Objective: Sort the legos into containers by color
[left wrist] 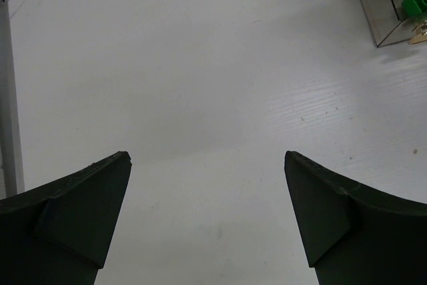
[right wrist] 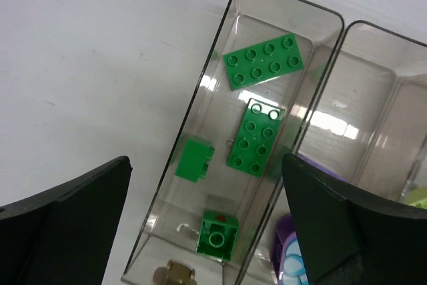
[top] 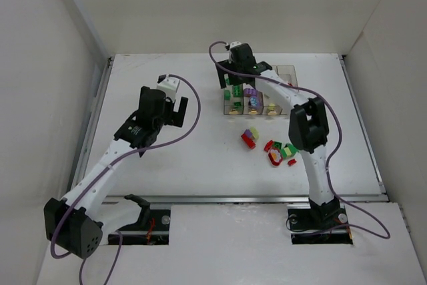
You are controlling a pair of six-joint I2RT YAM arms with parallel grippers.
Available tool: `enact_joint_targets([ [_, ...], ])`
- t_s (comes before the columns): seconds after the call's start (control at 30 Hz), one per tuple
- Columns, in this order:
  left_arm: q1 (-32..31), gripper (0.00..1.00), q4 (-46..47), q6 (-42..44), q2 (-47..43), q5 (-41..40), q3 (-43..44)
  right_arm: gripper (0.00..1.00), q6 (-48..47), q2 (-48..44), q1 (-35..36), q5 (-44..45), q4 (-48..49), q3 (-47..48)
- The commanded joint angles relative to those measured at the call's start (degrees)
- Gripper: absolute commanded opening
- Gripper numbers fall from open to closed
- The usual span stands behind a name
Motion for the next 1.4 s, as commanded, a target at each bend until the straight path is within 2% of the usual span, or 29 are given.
enact_joint_targets([
  [0.0, 0.2, 1.0, 3.5, 1.6, 0.0, -0.1, 3.7, 1.0, -1.0, -11.2, -0.2, 0.5, 3.5, -3.9],
  [0.1, 0.2, 1.0, 6.1, 2.2, -0.5, 0.7, 3.0, 1.0, 0.4, -23.8, -0.2, -0.2, 2.5, -12.7],
  [0.2, 0.2, 1.0, 8.1, 3.5, -2.4, 2.7, -0.3, 1.0, 3.3, -30.5, 0.4, 1.2, -1.3, -20.7],
  [0.27, 0.2, 1.0, 9.4, 4.3, -3.2, 4.4, -2.0, 1.0, 6.3, -36.0, 1.0, 1.7, -4.6, -30.1],
  [0.37, 0.2, 1.0, 11.0, 5.1, -3.8, 6.0, -4.0, 1.0, 10.2, -42.4, 2.0, 2.3, -4.5, -42.7],
  [0.47, 0.2, 1.0, 11.1, 4.5, -2.5, 8.4, -3.2, 0.92, 12.6, -45.1, 2.0, 2.3, -3.3, -49.8],
  [0.5, 0.2, 1.0, 11.1, 4.5, -2.5, 8.4, -3.2, 0.87, 13.8, -45.6, 2.0, 3.3, -3.3, -50.9],
  [0.53, 0.2, 1.0, 11.8, 4.5, -1.9, 9.0, -3.2, 0.69, 13.8, -45.6, 2.0, 3.9, -3.3, -51.7],
  [0.57, 0.2, 1.0, 12.5, 4.0, -1.9, 9.0, -3.2, 0.59, 14.5, -45.6, 1.3, 3.9, -3.3, -52.3],
  [0.6, 0.2, 1.0, 12.5, 3.5, -1.9, 9.5, -3.2, 0.42, 15.2, -45.0, 0.6, 3.9, -3.3, -53.1],
  [0.67, 0.2, 1.0, 12.5, 3.5, -2.4, 10.1, -3.2, 0.38, 16.3, -43.8, -2.2, 1.4, -4.3, -53.7],
  [0.73, 0.2, 1.0, 12.5, 2.9, -2.4, 10.8, -3.2, 0.4, 18.9, -43.3, -3.9, 0.7, -5.0, -55.0],
  [0.77, 0.2, 1.0, 11.9, 2.9, -3.0, 11.4, -3.2, 0.55, 20.1, -43.3, -3.9, 0.7, -5.6, -55.6],
  [0.8, 0.2, 1.0, 11.3, 2.9, -3.6, 11.5, -3.2, 0.63, 21.0, -44.0, -4.6, 2.2, -5.6, -56.3],
  [0.87, 0.2, 1.0, 11.3, 2.4, -4.2, 11.5, -3.9, 0.67, 23.3, -46.7, -4.6, 3.4, -6.2, -58.5],
  [1.07, 0.2, 1.0, 11.8, 1.9, -5.2, 10.9, -5.0, 0.65, 24.9, -45.8, -4.6, 2.3, -3.7, -62.8],
  [1.23, 0.2, 1.0, 12.9, 1.9, -5.2, 10.4, -5.0, 0.52, 26.8, -44.4, -4.0, 1.6, -3.0, -62.8],
  [1.37, 0.2, 1.0, 13.5, 1.9, -5.8, 9.9, -5.5, 0.51, 26.8, -43.9, -4.0, 2.1, -1.8, -63.4],
])
